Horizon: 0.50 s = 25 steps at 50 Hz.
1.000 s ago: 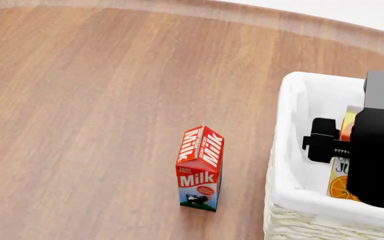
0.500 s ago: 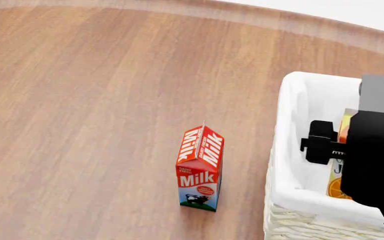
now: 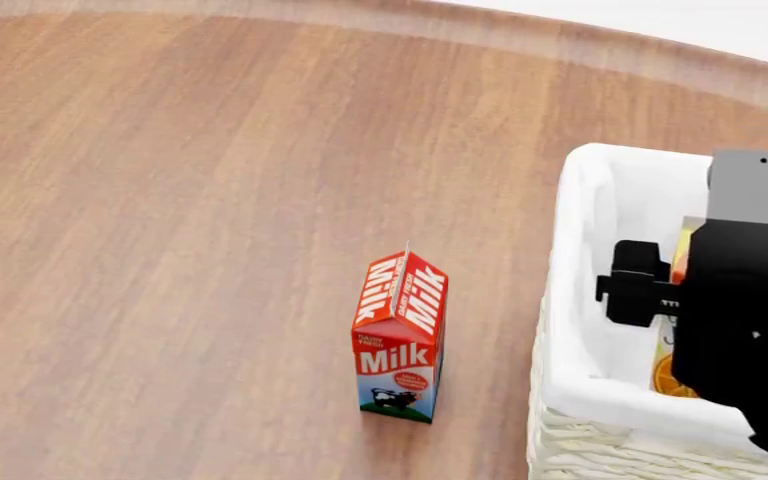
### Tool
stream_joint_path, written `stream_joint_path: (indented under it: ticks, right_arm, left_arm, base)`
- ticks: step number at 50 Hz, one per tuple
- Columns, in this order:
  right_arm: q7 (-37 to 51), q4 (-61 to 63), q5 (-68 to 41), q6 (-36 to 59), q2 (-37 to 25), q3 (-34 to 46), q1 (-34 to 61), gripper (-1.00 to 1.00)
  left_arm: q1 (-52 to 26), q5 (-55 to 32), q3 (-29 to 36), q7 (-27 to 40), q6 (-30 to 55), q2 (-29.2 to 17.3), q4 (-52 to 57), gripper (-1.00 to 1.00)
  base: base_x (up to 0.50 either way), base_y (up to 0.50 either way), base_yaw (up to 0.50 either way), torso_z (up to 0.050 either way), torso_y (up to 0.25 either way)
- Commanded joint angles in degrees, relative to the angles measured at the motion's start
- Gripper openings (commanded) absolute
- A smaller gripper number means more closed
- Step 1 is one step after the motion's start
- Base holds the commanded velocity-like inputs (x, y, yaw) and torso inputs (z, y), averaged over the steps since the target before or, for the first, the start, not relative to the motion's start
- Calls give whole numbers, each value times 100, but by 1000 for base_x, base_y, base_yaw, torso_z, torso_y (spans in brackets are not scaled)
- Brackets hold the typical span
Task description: Pick up the orange juice, and put it in the basket.
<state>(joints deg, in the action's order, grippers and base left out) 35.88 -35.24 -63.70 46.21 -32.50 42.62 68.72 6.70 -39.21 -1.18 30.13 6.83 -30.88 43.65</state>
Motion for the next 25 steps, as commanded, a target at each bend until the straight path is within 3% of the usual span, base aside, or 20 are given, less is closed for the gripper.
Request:
stream_joint_path:
  ticks: [1,25]
  right_arm:
    - [-146,-165,280,-34,92,43,130,-100]
    - [-260,-229,378,-98,122,122,122,-100]
  left_arm:
    - [-7,-16,2,-10,-22,-1,-45,100]
    - [-3,-27,3,21,-29,-27,-38,100]
  base:
    - [0,0,0,0,0]
    - [0,0,0,0,0]
